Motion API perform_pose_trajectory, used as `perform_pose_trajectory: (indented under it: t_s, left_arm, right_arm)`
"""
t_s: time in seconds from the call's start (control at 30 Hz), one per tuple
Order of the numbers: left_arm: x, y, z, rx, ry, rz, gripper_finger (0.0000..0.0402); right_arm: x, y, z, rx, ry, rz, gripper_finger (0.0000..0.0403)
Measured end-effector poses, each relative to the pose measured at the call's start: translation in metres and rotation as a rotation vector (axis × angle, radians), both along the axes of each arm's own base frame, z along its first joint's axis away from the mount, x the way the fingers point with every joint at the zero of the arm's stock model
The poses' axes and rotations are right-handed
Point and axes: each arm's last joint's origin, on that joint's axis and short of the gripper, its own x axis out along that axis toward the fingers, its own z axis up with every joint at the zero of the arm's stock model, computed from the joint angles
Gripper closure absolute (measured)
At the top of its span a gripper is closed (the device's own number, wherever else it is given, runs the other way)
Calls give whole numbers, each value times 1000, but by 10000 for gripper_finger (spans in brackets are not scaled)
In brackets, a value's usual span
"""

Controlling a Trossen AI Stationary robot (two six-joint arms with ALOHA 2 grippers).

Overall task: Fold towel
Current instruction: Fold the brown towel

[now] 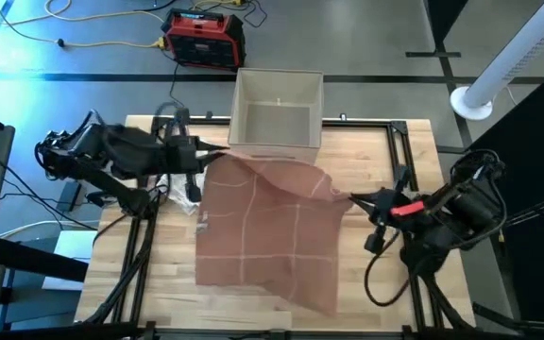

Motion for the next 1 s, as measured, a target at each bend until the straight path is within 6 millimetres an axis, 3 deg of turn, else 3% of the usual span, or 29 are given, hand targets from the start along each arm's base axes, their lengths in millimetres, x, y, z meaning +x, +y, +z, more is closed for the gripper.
perform_pose_trajectory:
  t_s: [0.17,0.3,0.53,0.67,0.8,1.0]
  left_arm:
    - [-5,-14,32,-188,-253,-198,402]
    - [-20,-26,58,-385,-403,-458,402]
    - [-51,-47,90,-519,-548,-776,402]
    - [-66,-52,98,-472,-579,-804,402]
    - [-77,-52,105,-362,-623,-721,402]
    - [-78,-55,113,-340,-697,-678,402]
  right_arm:
    - [2,-3,-5,8,28,-7,403]
    - [-2,3,4,35,-66,24,403]
    - [-5,31,67,-12,-380,322,403]
    - [-13,39,97,-134,-527,440,403]
    - [-27,42,120,-234,-630,483,403]
    - [-47,51,143,-289,-902,746,403]
